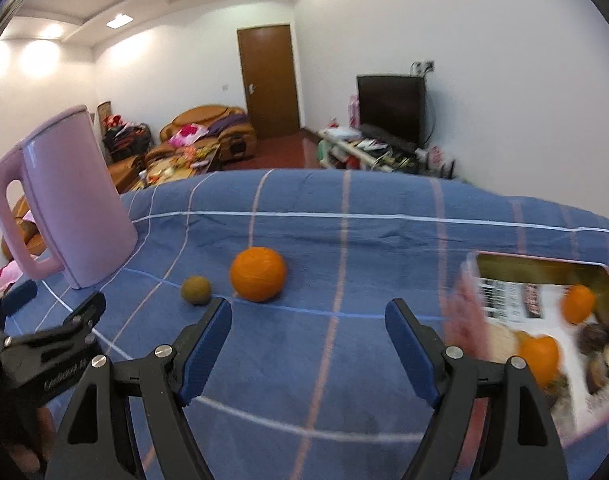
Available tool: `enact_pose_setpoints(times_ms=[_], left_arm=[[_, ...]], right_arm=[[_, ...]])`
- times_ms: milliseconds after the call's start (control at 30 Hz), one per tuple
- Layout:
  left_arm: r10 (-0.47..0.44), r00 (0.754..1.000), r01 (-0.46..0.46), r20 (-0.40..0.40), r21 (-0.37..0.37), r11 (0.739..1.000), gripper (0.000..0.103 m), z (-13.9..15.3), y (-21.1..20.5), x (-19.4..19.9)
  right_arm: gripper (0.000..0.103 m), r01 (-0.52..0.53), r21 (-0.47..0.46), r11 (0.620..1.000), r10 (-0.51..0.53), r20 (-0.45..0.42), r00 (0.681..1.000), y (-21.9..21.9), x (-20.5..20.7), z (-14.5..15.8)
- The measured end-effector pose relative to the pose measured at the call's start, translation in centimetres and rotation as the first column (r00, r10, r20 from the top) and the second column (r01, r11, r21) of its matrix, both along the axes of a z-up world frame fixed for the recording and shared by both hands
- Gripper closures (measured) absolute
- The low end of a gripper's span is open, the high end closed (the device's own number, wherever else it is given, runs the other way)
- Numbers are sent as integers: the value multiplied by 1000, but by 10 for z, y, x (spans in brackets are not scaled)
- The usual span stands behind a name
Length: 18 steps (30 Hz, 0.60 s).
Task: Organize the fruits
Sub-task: 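Grasp the last orange with the right gripper while the left grasps the small green fruit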
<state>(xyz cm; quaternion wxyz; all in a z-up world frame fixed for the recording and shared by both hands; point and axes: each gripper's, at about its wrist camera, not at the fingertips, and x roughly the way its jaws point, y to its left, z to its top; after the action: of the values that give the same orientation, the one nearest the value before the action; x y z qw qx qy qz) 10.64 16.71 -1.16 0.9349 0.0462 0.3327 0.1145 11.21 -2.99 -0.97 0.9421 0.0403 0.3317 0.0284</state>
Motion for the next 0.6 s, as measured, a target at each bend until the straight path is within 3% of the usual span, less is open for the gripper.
enact_pose_setpoints(times_ms=[133,300,433,600], left_arm=[[7,1000,-8,-30,-31,999,1,-4,5,3],[16,999,-17,-43,-14,1000,1,-6,4,5],[15,999,-15,-34,0,1000,1,-5,3,7],[8,999,-8,-39,3,1000,1,-6,3,9]], right_arm=[[23,-25,15,1000,26,-58,998,12,35,-7],[23,-46,1,999,46,-113,993,23,64,-17],[40,-56,16,998,58,-172,983,25,76,-26],[47,-69,29,997,74,-212,974,26,80,-30]])
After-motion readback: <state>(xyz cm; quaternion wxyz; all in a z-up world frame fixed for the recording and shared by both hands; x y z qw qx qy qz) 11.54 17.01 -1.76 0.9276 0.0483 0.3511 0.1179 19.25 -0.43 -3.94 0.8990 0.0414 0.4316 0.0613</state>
